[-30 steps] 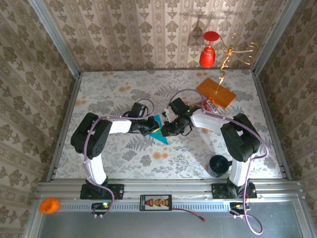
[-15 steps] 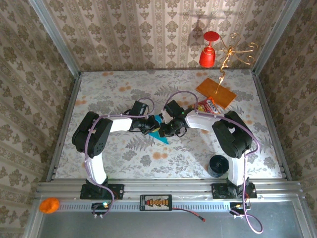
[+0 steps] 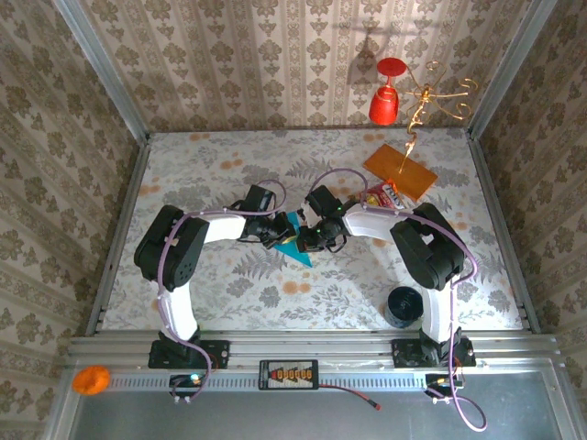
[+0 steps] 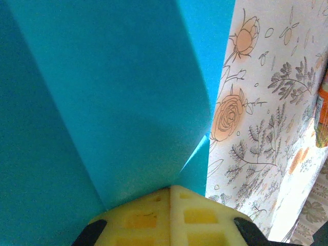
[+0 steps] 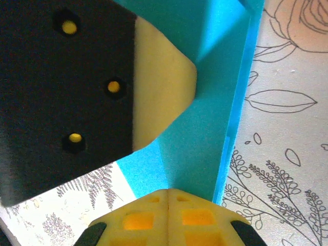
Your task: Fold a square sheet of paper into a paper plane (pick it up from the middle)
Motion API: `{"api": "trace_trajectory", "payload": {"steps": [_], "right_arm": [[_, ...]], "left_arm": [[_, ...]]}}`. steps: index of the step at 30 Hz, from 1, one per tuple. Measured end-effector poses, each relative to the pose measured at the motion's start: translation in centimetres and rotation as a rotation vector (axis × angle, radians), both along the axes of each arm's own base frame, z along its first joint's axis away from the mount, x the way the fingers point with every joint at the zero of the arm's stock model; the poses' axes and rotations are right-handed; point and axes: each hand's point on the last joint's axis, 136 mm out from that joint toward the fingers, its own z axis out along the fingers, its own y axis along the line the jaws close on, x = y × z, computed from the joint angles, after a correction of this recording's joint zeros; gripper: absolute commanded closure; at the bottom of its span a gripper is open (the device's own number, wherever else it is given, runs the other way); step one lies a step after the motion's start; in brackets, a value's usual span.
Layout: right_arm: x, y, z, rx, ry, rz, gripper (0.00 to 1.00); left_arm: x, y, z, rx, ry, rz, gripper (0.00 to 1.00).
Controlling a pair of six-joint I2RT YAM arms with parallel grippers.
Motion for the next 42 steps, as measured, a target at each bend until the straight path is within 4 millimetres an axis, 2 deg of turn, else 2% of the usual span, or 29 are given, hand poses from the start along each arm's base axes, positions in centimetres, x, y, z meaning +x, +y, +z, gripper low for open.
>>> {"api": "trace_trajectory", "payload": {"steps": [26,34,42], "right_arm": [[-0.2,0.1,-0.3,0.01,0.003,0.007,0.95],[-0.8,0.4,1.0,0.048,-0.018,0.028,0.95],[-1.1,0.5,0.2,0.042,-0.001,0.035,0.95]], "left_arm": [[-0.1,0.0,-0.1,0.015,0.01,-0.011,0.93],[-0.1,0.0,-0.1,0.015,0.01,-0.011,0.93],[-0.1,0.0,-0.1,0.015,0.01,-0.01,0.93]]}}
